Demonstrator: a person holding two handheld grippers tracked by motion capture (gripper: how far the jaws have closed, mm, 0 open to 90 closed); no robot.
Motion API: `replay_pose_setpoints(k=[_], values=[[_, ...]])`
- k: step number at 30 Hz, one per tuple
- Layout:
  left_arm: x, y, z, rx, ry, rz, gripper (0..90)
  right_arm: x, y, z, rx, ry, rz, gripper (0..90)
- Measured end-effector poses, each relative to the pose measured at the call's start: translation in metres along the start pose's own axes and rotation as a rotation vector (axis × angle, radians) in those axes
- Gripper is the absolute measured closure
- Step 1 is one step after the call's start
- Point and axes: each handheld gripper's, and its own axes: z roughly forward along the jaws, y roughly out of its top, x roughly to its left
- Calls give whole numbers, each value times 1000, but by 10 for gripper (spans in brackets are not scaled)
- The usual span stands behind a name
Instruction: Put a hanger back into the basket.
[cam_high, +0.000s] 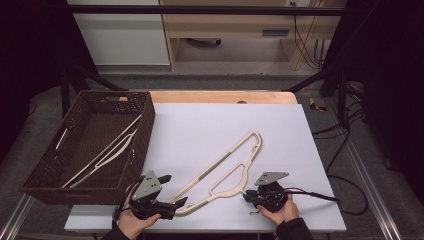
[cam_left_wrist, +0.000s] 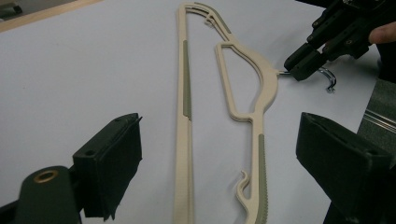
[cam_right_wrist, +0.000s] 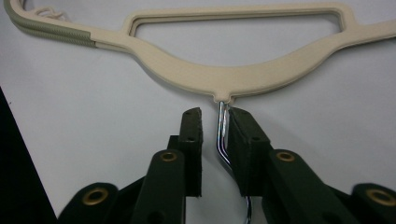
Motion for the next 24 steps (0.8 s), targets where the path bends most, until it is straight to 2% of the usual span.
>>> replay_pose_setpoints(k=[4,14,15,20,23,24], values=[[0,0,1,8,1,-1,139,0,1,1,5,-18,-6,835],[-2,-1,4,21,-5,-1,143,1,2,1,9,-35,-14,877],[-2,-1,5,23,-5,0,144,1,2,1,6,-30,-22,882],[-3,-1,7,35,-18,-4,153,0,5,-4,-9,-5,17,887],[-5,-1,9,41,-27,2,161,-2,7,-6,-11,-3,10,889],[-6,-1,12,45,-32,5,162,-3,9,-8,-20,5,25,890]])
